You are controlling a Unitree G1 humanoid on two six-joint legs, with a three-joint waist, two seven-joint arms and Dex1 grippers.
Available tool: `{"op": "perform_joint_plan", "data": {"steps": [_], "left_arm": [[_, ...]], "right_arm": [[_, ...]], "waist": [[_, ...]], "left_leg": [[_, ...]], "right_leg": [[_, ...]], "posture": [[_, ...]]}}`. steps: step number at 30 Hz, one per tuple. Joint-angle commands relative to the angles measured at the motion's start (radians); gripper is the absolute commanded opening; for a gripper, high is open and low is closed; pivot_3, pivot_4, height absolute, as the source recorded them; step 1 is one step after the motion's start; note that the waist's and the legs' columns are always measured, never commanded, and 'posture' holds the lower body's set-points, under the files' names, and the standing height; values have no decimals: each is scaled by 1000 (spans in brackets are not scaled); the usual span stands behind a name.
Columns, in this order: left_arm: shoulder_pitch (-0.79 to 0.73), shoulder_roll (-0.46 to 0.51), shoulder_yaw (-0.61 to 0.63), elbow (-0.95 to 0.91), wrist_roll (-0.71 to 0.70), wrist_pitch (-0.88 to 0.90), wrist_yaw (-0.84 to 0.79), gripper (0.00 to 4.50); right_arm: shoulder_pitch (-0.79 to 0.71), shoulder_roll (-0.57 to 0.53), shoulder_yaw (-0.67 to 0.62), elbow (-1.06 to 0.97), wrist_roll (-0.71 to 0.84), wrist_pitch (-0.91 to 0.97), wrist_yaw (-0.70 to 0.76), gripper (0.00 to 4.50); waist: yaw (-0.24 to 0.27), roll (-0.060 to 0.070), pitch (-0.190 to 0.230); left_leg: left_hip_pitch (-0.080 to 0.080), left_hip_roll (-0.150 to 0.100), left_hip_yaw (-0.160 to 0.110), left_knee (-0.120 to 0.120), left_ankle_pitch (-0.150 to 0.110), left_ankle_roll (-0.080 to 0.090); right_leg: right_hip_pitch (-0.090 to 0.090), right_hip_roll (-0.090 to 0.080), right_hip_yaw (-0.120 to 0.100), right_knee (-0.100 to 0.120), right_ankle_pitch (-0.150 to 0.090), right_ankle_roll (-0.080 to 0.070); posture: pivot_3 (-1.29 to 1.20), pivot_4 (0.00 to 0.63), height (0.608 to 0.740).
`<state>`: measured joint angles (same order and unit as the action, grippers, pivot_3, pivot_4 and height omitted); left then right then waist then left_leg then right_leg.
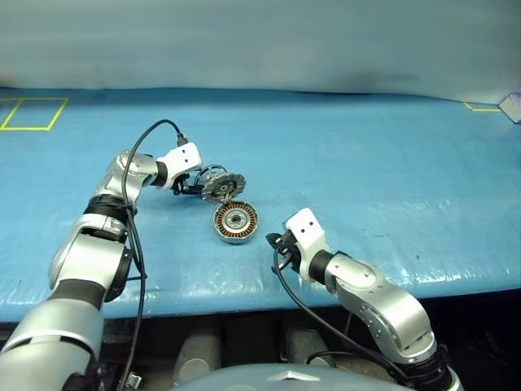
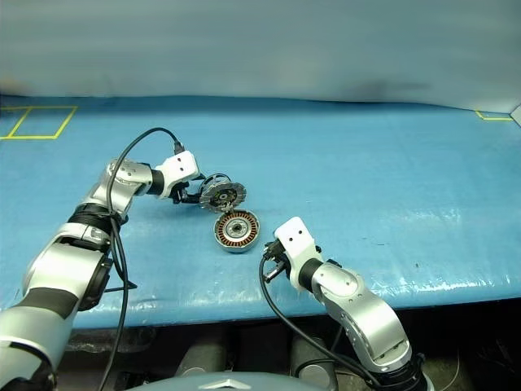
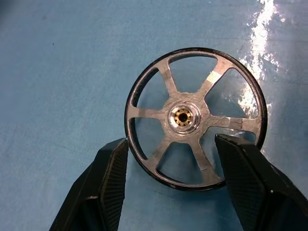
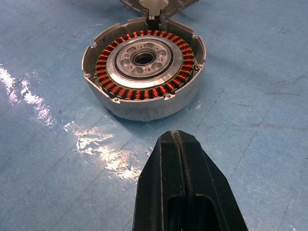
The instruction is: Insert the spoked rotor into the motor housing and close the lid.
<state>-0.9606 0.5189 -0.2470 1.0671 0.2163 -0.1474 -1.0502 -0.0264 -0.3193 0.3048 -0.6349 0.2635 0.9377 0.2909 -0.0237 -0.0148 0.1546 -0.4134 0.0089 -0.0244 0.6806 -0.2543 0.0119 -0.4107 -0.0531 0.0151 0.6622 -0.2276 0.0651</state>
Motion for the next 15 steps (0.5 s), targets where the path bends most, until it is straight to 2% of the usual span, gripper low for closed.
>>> {"op": "perform_joint_plan", "data": {"steps": [1,12,15], "left_arm": [[-5,8,-18,5,19,-13,-28,3102],[-35,-7,-32,51,47,-11,-33,3102],[-41,-12,-33,60,50,-3,-48,2525]], "right_arm": [[-5,0,-14,-25,2,-14,1,0],[2,-1,-18,-33,1,-10,-7,0],[5,0,-19,-35,1,-9,-12,0]], "waist": [[0,0,0],[-1,0,0],[-1,0,0]], "left_leg": [[0,0,0,0,0,0],[1,0,0,0,0,0],[1,0,0,1,0,0]], "right_leg": [[0,0,0,0,0,0],[1,0,0,0,0,0],[1,0,0,0,0,0]], "posture": [[0,150,740],[0,150,740],[0,150,740]]}}
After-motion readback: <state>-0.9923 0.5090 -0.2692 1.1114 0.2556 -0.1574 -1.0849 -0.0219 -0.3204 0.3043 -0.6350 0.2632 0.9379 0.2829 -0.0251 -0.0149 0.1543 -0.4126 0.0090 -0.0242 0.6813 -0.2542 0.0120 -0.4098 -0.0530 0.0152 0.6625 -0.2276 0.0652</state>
